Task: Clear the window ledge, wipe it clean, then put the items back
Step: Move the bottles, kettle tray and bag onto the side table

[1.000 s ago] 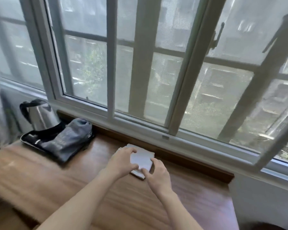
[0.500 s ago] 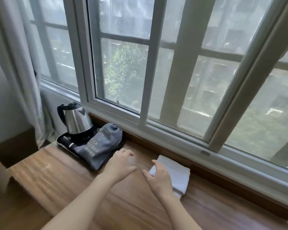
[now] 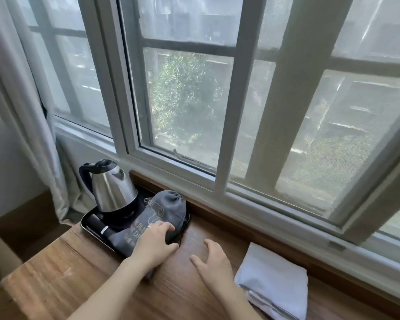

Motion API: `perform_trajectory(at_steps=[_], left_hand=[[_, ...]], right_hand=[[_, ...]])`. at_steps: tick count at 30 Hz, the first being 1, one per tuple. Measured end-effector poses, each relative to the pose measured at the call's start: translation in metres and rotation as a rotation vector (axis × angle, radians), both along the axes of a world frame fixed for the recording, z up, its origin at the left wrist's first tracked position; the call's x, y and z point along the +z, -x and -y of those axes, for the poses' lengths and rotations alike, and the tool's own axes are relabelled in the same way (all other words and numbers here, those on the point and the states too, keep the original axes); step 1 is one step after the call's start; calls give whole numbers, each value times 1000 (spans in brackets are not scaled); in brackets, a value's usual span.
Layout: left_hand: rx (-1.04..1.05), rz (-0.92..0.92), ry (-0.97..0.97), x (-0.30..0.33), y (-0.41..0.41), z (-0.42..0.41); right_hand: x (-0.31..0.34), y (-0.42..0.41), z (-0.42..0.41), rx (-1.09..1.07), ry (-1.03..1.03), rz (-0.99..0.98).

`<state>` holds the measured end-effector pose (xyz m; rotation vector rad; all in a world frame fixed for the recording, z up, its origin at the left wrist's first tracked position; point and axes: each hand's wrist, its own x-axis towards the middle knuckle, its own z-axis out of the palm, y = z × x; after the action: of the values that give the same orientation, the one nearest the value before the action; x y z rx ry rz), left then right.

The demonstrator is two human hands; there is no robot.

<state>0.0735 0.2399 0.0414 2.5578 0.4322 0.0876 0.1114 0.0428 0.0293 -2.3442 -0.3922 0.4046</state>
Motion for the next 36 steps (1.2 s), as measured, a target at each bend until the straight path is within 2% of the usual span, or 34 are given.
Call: perform_trajectory(at_steps=[9, 12, 16, 21, 23, 26, 30, 32, 36], left_hand=[[19, -31, -22, -18, -7, -104], [12, -67, 8, -26, -4, -145], [33, -27, 70, -36, 10, -199], [129, -71, 24, -40, 24, -261], [180, -128, -50, -42, 26, -281], [187, -237, -83, -46, 19, -303], [135, -230, 165, -45, 1, -313], [110, -233, 215, -44, -8, -313], [184, -279, 112, -48, -20, -316]], right_hand=[[-7, -3, -83, -83, 35, -23], [-8, 2, -113, -157, 17, -71], [-18, 10, -153, -257, -2, -146], [-23, 17, -188, -413, -53, -220], [-29, 18, -196, -464, -47, -209], [-42, 18, -200, -521, -35, -227], [-39, 14, -206, -552, -74, -237], [-42, 11, -208, -573, -71, -239], [-57, 1, -207, -610, -74, -231]])
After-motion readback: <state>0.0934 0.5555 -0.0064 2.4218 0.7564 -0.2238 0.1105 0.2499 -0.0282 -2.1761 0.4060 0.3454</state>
